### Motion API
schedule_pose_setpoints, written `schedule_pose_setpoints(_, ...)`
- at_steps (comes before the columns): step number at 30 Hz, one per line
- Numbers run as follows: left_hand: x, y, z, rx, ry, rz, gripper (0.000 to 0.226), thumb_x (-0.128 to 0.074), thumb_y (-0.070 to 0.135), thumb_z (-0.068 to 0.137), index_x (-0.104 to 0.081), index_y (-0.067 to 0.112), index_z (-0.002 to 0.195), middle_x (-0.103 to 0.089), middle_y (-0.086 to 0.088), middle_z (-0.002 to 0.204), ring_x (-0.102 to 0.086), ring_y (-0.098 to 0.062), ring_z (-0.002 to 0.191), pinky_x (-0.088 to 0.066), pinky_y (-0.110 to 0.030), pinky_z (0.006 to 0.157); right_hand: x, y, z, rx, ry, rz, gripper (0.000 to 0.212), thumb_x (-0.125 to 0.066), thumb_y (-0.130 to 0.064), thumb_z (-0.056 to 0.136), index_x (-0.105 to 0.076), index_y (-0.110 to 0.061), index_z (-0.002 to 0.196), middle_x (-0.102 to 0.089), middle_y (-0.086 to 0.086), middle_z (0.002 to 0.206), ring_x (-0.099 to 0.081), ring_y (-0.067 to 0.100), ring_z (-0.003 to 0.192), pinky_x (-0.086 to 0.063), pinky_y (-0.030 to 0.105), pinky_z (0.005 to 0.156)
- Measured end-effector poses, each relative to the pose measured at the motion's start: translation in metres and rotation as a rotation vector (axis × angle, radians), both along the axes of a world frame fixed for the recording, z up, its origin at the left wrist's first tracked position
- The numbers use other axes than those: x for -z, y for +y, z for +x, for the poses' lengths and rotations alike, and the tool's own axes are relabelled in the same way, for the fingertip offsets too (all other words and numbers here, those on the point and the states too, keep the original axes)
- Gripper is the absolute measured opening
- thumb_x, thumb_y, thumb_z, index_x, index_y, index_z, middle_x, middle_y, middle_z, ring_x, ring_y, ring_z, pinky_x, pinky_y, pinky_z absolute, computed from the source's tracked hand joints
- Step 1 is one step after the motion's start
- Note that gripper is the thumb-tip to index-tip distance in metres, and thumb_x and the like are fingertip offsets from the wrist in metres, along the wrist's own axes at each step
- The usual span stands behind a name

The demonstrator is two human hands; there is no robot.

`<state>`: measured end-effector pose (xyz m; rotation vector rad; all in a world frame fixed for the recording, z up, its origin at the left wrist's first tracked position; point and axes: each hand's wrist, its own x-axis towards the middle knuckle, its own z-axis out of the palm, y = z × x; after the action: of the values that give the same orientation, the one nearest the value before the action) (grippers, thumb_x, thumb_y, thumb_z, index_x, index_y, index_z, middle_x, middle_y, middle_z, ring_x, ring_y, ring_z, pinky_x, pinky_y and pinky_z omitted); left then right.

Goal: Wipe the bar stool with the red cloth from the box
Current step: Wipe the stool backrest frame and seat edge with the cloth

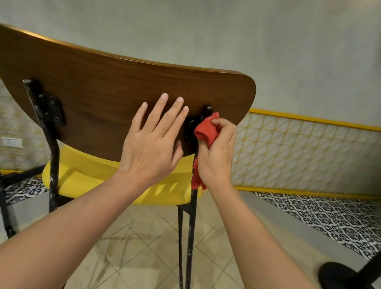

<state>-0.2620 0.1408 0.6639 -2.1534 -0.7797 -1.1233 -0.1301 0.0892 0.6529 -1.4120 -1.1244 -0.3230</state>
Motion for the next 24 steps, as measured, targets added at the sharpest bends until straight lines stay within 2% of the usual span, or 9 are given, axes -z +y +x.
schedule_pose_setpoints(3,0.0,0.003,-0.001,-0.014,0.013,0.02,0.061,-0.047,0.033,0.089,-0.035,0.013,0.145,-0.031,-0.007,0.153,-0.021,-0.027,0.144,-0.014,-0.047,0.114,-0.007,0.005,-0.006,0.019,0.046,0.062,0.034,-0.059,-0.006,0.084,-0.045,-0.009,0.115,-0.044,0.007,0.116,-0.042,0.013,0.103,-0.035,0.018,0.087)
schedule_pose_setpoints(5,0.001,0.004,-0.001,-0.015,0.014,0.028,0.061,-0.048,0.033,0.089,-0.036,0.013,0.145,-0.031,-0.007,0.153,-0.021,-0.027,0.144,-0.014,-0.047,0.114,0.001,0.005,-0.004,0.043,0.013,0.046,0.031,-0.057,-0.004,0.083,-0.047,-0.009,0.111,-0.044,0.005,0.111,-0.043,0.014,0.1,-0.038,0.023,0.085)
schedule_pose_setpoints(8,0.001,0.005,-0.001,-0.016,0.023,0.034,0.061,-0.048,0.033,0.089,-0.036,0.014,0.145,-0.03,-0.007,0.154,-0.02,-0.026,0.144,-0.013,-0.048,0.114,0.019,-0.003,0.009,0.017,-0.067,-0.097,0.026,-0.056,-0.001,0.082,-0.049,-0.01,0.106,-0.042,-0.001,0.105,-0.046,0.019,0.099,-0.043,0.035,0.086)
schedule_pose_setpoints(10,0.001,0.006,-0.002,-0.02,0.022,0.033,0.061,-0.048,0.034,0.089,-0.036,0.014,0.145,-0.03,-0.007,0.154,-0.019,-0.026,0.144,-0.013,-0.048,0.115,0.018,-0.007,0.015,-0.01,-0.098,-0.148,0.023,-0.055,0.0,0.083,-0.049,-0.01,0.104,-0.045,-0.002,0.103,-0.045,0.018,0.098,-0.04,0.034,0.086)
schedule_pose_setpoints(13,0.0,0.005,-0.002,-0.016,0.027,0.037,0.06,-0.048,0.034,0.089,-0.037,0.013,0.145,-0.03,-0.006,0.154,-0.018,-0.025,0.144,-0.014,-0.048,0.114,-0.004,-0.008,0.015,-0.025,-0.083,-0.063,0.021,-0.055,-0.002,0.085,-0.049,-0.016,0.099,-0.048,-0.004,0.101,-0.046,0.015,0.094,-0.038,0.026,0.081)
schedule_pose_setpoints(15,-0.001,0.006,-0.004,-0.011,0.033,0.039,0.061,-0.05,0.033,0.088,-0.038,0.013,0.144,-0.03,-0.006,0.154,-0.018,-0.026,0.144,-0.014,-0.049,0.114,-0.021,-0.009,0.017,-0.019,-0.091,0.039,0.023,-0.06,-0.001,0.082,-0.054,-0.016,0.098,-0.053,-0.003,0.099,-0.051,0.018,0.093,-0.042,0.028,0.08)
schedule_pose_setpoints(20,-0.001,0.006,-0.004,-0.004,0.03,0.042,0.061,-0.051,0.032,0.087,-0.038,0.013,0.144,-0.031,-0.006,0.154,-0.019,-0.026,0.144,-0.014,-0.049,0.114,-0.03,-0.014,0.025,0.045,-0.286,0.133,0.033,-0.067,0.006,0.069,-0.07,-0.007,0.099,-0.062,0.009,0.103,-0.058,0.026,0.097,-0.049,0.032,0.08)
schedule_pose_setpoints(24,0.0,0.003,-0.002,-0.003,0.01,0.028,0.059,-0.05,0.031,0.088,-0.04,0.013,0.143,-0.031,-0.006,0.154,-0.019,-0.026,0.144,-0.014,-0.048,0.114,-0.016,-0.02,0.031,0.082,-0.498,-0.021,0.039,-0.069,0.011,0.065,-0.073,-0.006,0.099,-0.062,0.014,0.098,-0.06,0.032,0.093,-0.055,0.042,0.072)
